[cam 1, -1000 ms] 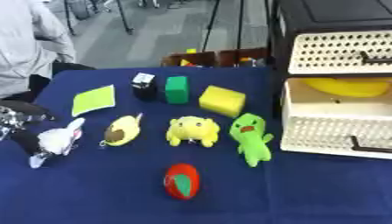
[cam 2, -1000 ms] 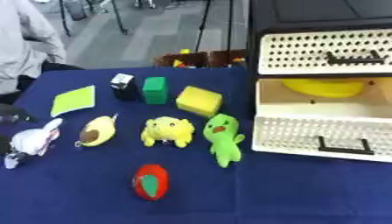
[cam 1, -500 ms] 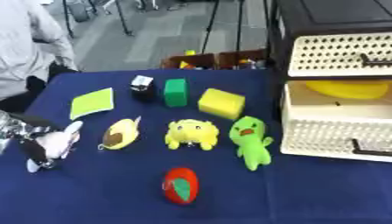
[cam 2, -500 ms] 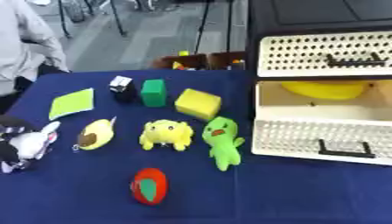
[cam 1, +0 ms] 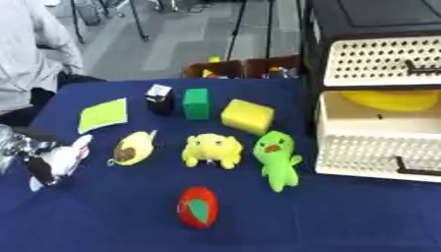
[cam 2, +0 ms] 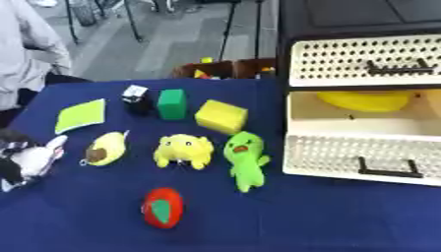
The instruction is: Pick up objects from table and place into drawer.
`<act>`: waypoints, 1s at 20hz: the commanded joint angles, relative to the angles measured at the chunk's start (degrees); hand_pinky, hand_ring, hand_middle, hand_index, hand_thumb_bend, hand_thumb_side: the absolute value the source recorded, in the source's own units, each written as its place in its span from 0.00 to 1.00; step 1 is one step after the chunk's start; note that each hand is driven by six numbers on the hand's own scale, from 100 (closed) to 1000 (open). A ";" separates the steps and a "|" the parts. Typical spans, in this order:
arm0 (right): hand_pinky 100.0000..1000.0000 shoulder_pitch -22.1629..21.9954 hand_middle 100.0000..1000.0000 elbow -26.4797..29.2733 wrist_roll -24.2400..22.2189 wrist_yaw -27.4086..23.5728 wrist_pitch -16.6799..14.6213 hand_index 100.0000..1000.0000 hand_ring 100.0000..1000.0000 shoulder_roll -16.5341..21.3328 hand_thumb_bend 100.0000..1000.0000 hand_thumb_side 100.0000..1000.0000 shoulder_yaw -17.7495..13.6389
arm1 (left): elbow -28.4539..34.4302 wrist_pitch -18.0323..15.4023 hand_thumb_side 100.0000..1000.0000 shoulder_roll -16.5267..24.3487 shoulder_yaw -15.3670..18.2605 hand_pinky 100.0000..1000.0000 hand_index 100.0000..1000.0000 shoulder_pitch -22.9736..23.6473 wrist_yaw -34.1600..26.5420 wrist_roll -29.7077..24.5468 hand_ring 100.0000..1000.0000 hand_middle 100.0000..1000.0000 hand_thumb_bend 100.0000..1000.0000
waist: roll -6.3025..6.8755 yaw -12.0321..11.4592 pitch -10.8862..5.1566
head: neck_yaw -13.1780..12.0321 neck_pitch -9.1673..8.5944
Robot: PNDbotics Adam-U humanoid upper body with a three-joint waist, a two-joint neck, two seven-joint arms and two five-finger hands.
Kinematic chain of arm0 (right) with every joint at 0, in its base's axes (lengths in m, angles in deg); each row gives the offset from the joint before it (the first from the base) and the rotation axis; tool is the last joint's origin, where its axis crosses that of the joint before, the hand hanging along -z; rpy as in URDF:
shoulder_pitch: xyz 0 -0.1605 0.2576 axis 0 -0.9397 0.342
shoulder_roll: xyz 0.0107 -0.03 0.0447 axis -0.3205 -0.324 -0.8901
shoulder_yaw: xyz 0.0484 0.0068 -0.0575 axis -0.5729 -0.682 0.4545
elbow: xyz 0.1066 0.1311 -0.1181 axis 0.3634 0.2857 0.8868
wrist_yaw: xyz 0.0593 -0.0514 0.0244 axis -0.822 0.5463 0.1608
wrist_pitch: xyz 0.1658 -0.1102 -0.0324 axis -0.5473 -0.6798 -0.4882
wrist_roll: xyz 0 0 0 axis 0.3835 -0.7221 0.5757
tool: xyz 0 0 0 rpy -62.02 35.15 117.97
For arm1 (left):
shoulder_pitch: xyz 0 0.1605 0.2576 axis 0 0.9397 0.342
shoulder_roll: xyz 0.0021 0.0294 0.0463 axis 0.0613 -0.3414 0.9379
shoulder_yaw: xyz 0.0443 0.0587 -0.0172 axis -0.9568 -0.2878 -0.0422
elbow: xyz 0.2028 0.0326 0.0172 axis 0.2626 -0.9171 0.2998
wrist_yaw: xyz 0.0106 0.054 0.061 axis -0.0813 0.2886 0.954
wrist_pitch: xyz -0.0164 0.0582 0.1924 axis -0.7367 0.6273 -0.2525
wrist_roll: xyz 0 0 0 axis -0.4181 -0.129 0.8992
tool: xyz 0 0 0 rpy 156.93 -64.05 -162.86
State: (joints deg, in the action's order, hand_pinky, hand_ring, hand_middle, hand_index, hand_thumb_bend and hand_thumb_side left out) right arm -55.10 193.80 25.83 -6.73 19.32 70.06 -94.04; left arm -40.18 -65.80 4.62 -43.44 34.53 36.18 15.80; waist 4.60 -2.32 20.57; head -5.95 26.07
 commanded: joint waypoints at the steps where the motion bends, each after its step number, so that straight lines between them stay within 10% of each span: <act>1: 0.41 0.13 0.53 0.91 0.77 0.60 -0.37 0.79 0.62 0.77 0.00 0.75 0.06 | 1.02 -0.63 0.37 1.22 0.50 0.68 1.00 -0.82 -2.52 -1.23 0.81 0.87 0.31 | -0.27 -0.18 -0.95 | 0.06 0.17; 20: 0.41 -0.04 0.52 0.91 -0.68 -0.63 -0.06 0.79 0.62 -0.36 0.00 0.74 1.56 | 3.35 -0.16 0.29 2.23 -0.70 0.64 1.00 -1.24 -1.49 -7.30 0.76 0.80 0.26 | 0.30 0.01 -1.38 | -0.35 -0.50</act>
State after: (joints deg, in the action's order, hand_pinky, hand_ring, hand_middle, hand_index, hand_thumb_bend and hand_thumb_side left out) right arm -55.69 193.80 24.63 -6.96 19.97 68.84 -91.91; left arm -37.43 -65.55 4.49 -44.10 34.02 33.81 8.61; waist 4.95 -2.28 20.47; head -6.03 26.05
